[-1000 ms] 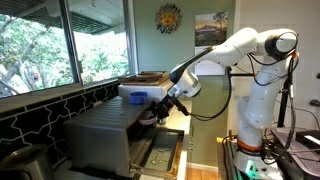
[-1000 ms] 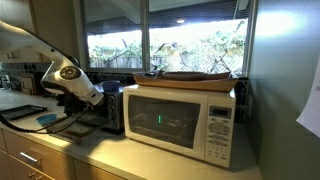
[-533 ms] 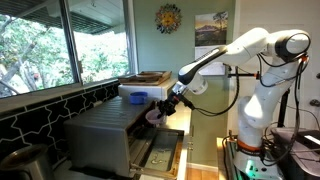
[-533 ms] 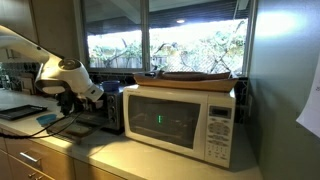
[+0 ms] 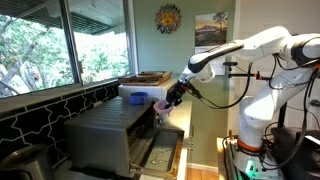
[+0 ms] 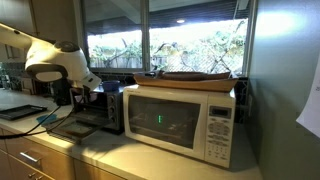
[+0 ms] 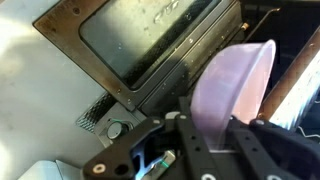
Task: Pour the contents in the container in the oven into the blue bowl
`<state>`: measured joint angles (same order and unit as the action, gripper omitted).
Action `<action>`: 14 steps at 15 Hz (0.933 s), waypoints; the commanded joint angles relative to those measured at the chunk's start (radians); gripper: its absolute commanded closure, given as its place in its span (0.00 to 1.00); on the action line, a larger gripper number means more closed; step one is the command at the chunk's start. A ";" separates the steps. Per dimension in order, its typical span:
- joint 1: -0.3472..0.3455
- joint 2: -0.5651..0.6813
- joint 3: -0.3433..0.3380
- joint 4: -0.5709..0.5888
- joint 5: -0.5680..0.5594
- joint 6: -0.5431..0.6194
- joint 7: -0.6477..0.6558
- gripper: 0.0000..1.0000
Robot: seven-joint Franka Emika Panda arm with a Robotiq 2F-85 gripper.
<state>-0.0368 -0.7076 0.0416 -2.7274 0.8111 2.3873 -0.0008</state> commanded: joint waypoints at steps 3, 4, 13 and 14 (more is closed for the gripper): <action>0.026 0.019 -0.018 -0.001 -0.018 0.013 0.012 0.95; 0.030 0.016 -0.025 0.006 -0.015 0.011 0.001 0.95; 0.022 -0.028 -0.099 0.094 -0.086 -0.067 -0.052 0.95; 0.026 -0.027 -0.103 0.114 -0.086 -0.072 -0.049 0.95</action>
<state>-0.0251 -0.7202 -0.0341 -2.6542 0.7563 2.3563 -0.0539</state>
